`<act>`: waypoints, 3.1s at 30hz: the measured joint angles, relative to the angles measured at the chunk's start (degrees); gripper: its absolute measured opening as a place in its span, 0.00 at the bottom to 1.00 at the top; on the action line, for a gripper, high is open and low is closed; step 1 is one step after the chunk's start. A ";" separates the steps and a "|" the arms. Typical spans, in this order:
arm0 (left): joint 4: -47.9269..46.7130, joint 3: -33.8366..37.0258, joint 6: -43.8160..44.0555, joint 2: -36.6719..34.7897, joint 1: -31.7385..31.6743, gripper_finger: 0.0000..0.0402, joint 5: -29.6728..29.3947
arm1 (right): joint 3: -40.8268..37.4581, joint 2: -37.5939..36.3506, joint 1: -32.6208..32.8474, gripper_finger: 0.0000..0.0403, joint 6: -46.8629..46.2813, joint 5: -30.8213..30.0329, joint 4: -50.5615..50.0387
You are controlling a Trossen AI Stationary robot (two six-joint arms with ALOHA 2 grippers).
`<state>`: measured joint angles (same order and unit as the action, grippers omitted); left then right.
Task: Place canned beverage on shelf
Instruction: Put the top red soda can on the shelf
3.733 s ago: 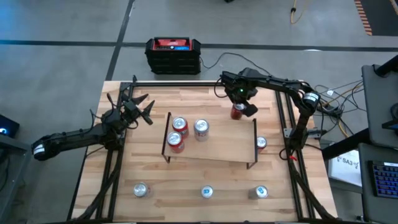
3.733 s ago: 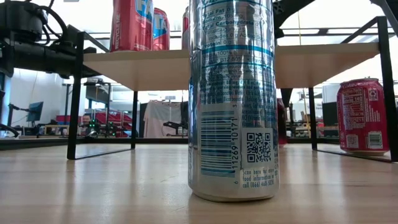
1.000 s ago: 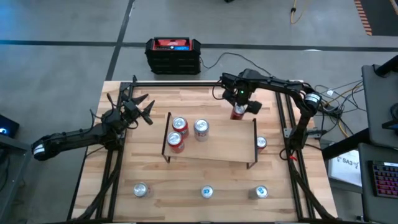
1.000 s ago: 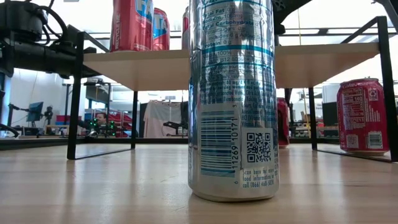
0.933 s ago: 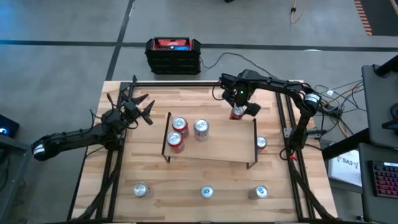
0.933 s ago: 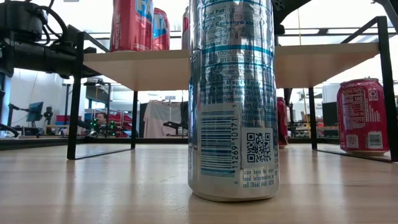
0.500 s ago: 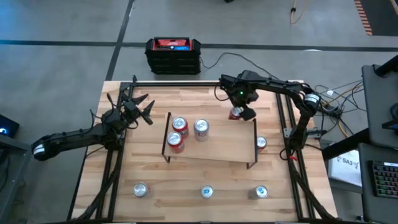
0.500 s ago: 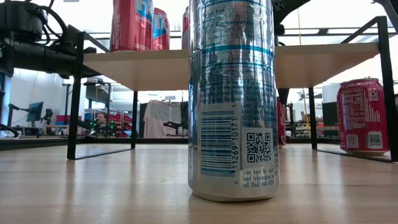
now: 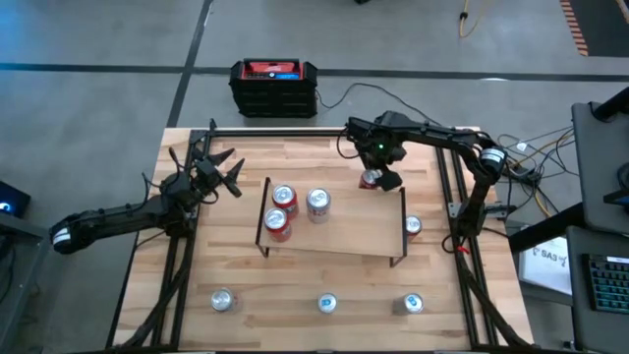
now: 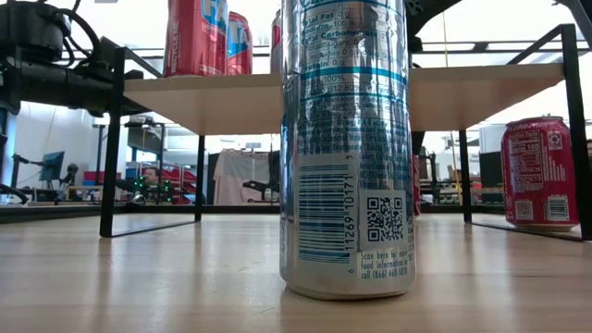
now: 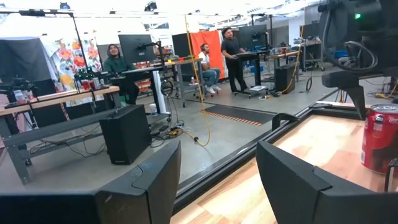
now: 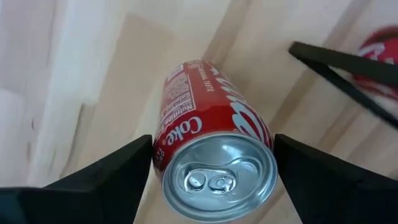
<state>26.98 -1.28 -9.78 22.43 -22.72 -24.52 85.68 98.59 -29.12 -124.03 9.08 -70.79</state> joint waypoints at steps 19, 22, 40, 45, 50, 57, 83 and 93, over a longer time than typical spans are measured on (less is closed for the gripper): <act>-0.02 0.01 0.00 -0.02 0.01 0.49 -0.01 | 3.20 0.00 0.00 0.98 39.81 0.43 0.39; -0.02 0.02 0.00 0.00 0.00 0.49 0.00 | 3.20 0.00 0.00 0.99 42.50 0.41 0.29; 0.00 0.02 0.00 0.00 0.01 0.49 0.00 | 1.64 0.59 1.07 0.99 52.82 -3.67 -0.26; -0.02 0.02 0.00 -0.01 0.02 0.49 0.00 | 1.58 2.40 1.38 0.99 55.10 -4.77 -0.43; -0.01 0.02 0.00 -0.02 0.01 0.49 0.00 | 1.58 4.14 1.38 0.99 59.11 -7.68 -0.63; 0.00 0.02 0.00 -0.01 0.00 0.49 -0.01 | 1.56 6.92 1.36 0.99 65.12 -10.07 -0.69; -0.02 0.00 0.00 -0.02 0.00 0.49 0.00 | 1.97 7.82 1.88 0.73 57.95 -6.89 -1.22; -0.02 0.02 0.00 0.00 0.02 0.49 -0.01 | 1.97 7.80 1.90 0.73 41.93 -5.45 -1.52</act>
<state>26.96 -1.26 -9.78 22.43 -22.70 -24.53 87.66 106.39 -27.22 -82.10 3.64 -72.31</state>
